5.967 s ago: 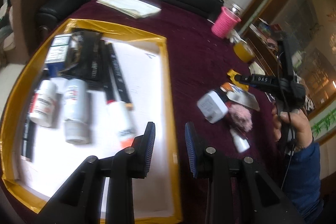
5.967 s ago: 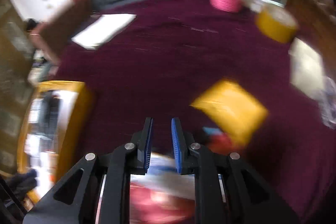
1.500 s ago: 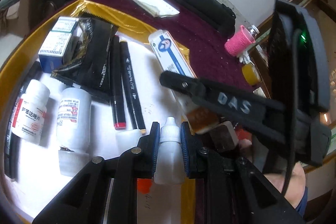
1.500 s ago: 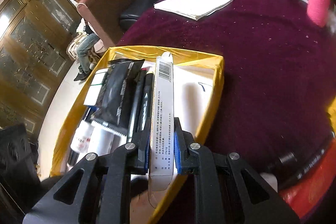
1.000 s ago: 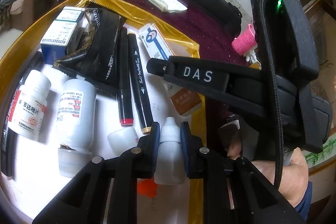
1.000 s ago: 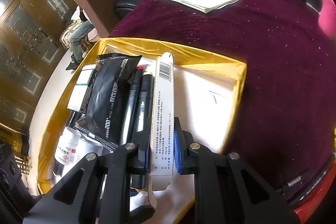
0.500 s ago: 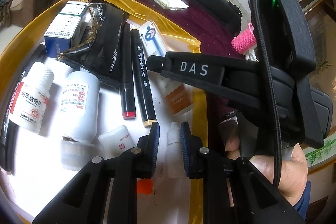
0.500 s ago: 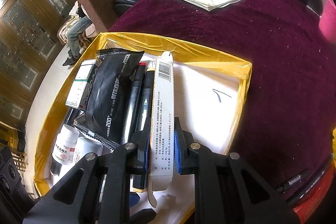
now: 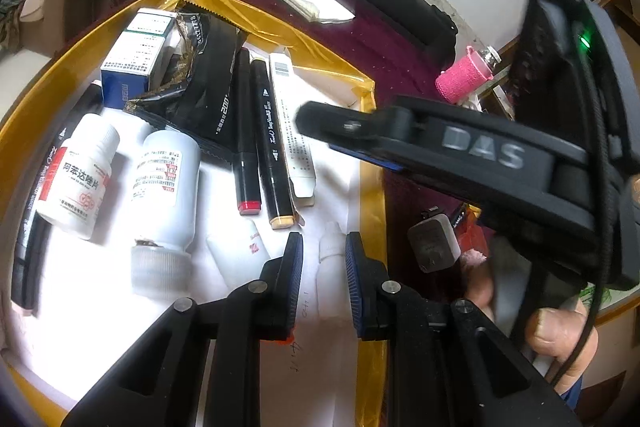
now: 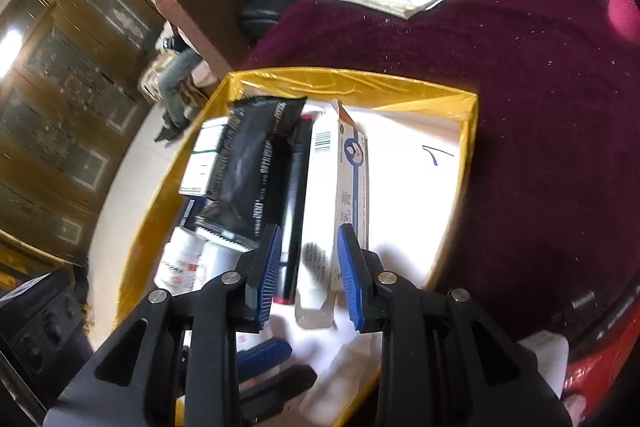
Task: Organize objects
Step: 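Carry toothpaste box and dropper bottle to the tray and open both tools, then grasp white charger plug with left tool while right tool grasps pink fluffy ball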
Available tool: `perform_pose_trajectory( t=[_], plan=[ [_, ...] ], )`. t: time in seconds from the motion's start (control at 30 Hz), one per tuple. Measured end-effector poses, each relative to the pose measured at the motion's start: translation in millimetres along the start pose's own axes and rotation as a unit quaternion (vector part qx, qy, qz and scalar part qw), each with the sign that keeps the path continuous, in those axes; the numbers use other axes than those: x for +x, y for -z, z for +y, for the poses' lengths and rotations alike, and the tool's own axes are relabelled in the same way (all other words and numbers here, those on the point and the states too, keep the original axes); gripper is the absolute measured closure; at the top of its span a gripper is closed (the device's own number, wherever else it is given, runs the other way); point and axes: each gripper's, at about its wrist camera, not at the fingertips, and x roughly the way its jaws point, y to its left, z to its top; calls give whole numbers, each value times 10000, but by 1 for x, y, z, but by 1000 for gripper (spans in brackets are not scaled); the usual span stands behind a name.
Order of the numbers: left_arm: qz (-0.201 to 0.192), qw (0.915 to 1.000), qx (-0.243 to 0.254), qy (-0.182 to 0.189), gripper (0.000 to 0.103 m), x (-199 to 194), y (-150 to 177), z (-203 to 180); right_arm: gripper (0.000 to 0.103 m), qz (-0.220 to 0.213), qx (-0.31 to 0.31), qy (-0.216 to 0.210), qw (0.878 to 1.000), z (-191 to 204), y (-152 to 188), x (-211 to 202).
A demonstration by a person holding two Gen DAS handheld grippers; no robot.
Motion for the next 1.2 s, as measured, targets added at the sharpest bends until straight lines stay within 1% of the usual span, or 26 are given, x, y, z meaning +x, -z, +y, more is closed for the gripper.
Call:
perform_pose_trajectory(
  t=[0.13,0.17,0.2,0.23,0.4,0.47,0.5,0.53,0.57,0.6,0.67,0.73,0.8,0.87,0.93,0.97,1.0,1.03,1.1,1.13,1.2],
  plan=[
    [-41,10000,84,-13,85,-4,-2,-5,76,-245,121,-57,9996,-10,6,-23],
    [-53,9999,111,-16,85,-6,-2,-7,74,-296,162,11,9994,-15,8,-28],
    [-71,9999,139,-13,85,-8,-3,-10,69,-337,229,118,9991,-22,11,-34],
    [-92,9998,167,-14,85,-9,-3,-12,68,-369,343,233,9985,-34,14,-41],
    [-178,9992,354,26,85,-19,1,-30,68,-466,974,532,9927,-92,30,-69],
    [-174,9987,486,41,85,-20,3,-40,68,-428,1154,715,9898,-114,41,-77],
    [-163,9984,544,46,85,-19,4,-45,65,-392,1225,767,9887,-121,46,-79],
    [-147,9981,602,60,85,-18,5,-49,63,-372,1311,736,9879,-130,54,-81],
    [-113,9976,673,68,84,-16,7,-54,63,-393,1340,614,9883,-134,60,-85],
    [-82,9972,736,64,83,-14,8,-57,63,-396,1337,554,9887,-136,66,-90],
    [-44,9965,833,53,76,-13,11,-63,63,-287,1263,573,9899,-134,79,-101],
    [-26,9957,924,56,72,-15,15,-69,63,-125,1065,611,9924,-129,95,-110],
    [18,9943,1060,65,69,-15,19,-76,63,-93,979,673,9929,-128,111,-122],
    [84,9930,1172,93,67,-12,23,-83,63,-114,884,835,9925,-129,127,-137],
    [156,9922,1236,101,66,-8,24,-89,63,-220,768,1155,9901,-129,140,-151],
    [205,9917,1265,85,65,-3,24,-92,63,-334,717,1399,9870,-130,146,-159],
    [251,9912,1295,79,65,1,25,-95,63,-447,703,1535,9846,-132,151,-167],
    [305,9906,1330,84,65,6,25,-98,63,-561,735,1510,9842,-135,156,-176],
    [423,9903,1325,1,65,17,23,-105,62,-726,850,1207,9864,-136,164,-186],
    [474,9900,1327,-21,65,22,23,-108,62,-778,898,1128,9865,-140,166,-188],
    [589,9890,1359,-65,65,35,20,-117,61,-869,948,1064,9860,-143,170,-191]
  ],
)
